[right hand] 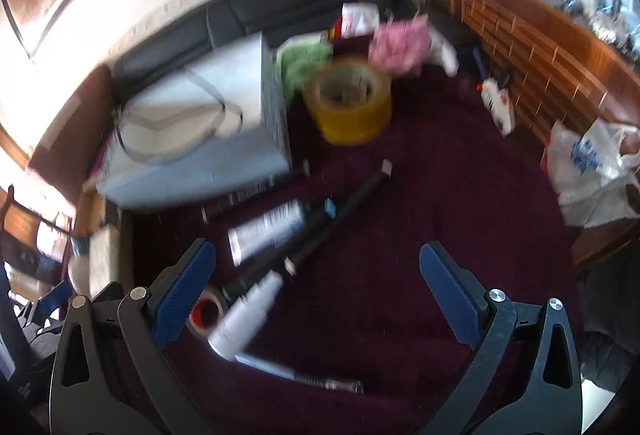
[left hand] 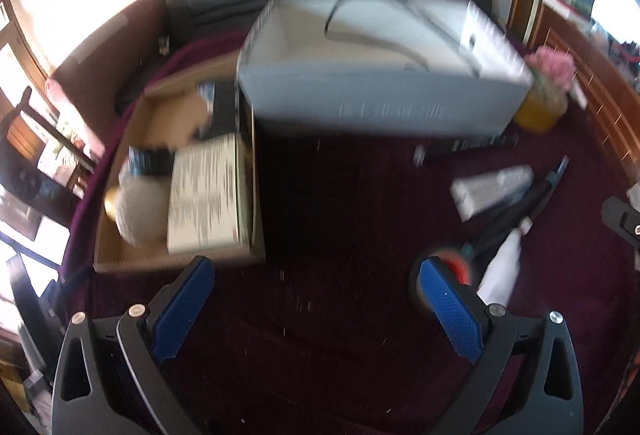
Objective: Organize objects
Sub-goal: 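Withdraw both open tools from the tray back over the table, then grasp the white spray bottle with the right tool while the left tool grasps the black tape roll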
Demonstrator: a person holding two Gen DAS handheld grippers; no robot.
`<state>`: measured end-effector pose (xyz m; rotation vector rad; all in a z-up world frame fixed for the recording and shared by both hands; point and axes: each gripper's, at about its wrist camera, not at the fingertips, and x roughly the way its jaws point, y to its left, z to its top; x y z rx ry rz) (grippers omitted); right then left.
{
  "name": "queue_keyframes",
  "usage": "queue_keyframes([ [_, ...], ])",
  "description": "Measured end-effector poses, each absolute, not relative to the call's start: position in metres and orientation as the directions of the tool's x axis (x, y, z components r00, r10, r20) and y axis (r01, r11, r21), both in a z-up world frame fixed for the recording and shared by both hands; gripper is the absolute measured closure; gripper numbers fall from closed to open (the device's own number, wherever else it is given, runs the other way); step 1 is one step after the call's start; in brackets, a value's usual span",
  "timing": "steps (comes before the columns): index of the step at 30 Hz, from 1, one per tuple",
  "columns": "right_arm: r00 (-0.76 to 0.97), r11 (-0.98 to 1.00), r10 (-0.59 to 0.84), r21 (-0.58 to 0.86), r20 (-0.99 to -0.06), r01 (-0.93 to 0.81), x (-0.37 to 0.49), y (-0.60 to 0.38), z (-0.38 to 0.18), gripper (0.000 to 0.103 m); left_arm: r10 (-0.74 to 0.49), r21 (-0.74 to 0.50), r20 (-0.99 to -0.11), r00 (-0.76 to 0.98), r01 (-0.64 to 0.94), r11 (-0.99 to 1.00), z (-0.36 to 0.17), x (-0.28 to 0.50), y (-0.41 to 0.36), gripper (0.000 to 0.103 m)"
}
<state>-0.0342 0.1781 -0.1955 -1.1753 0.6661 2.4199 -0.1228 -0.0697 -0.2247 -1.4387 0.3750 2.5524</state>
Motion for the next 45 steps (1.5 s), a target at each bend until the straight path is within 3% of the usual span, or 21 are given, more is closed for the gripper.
queue_keyframes([
  [6,-0.506,-0.847,0.003,0.266,-0.863,-0.460,-0.048,0.146,-0.244,0.000,0.020,0.156,-0.875,-0.483,-0.321,-0.934,-0.259,-0.100,-0.082,0.000],
  [19,-0.438,-0.867,-0.028,0.239,-0.899,-0.437,-0.077,0.100,-0.275,0.008,0.001,0.173,-0.880,-0.475,-0.323,-0.930,-0.268,-0.103,-0.108,0.000],
  [28,-0.435,-0.860,-0.077,0.281,-0.897,-0.427,-0.074,0.097,-0.286,0.023,0.040,0.150,-0.887,-0.461,-0.368,-0.918,-0.273,-0.105,-0.095,0.000],
  [36,-0.444,-0.856,-0.099,0.304,-0.890,-0.418,-0.060,0.111,-0.283,0.068,0.055,0.157,-0.882,-0.469,-0.401,-0.902,-0.273,-0.104,-0.076,0.000],
  [45,-0.462,-0.879,-0.068,0.272,-0.884,-0.391,-0.042,0.120,-0.274,0.074,0.164,0.092,-0.866,-0.472,-0.473,-0.876,-0.266,-0.102,-0.058,0.000],
])
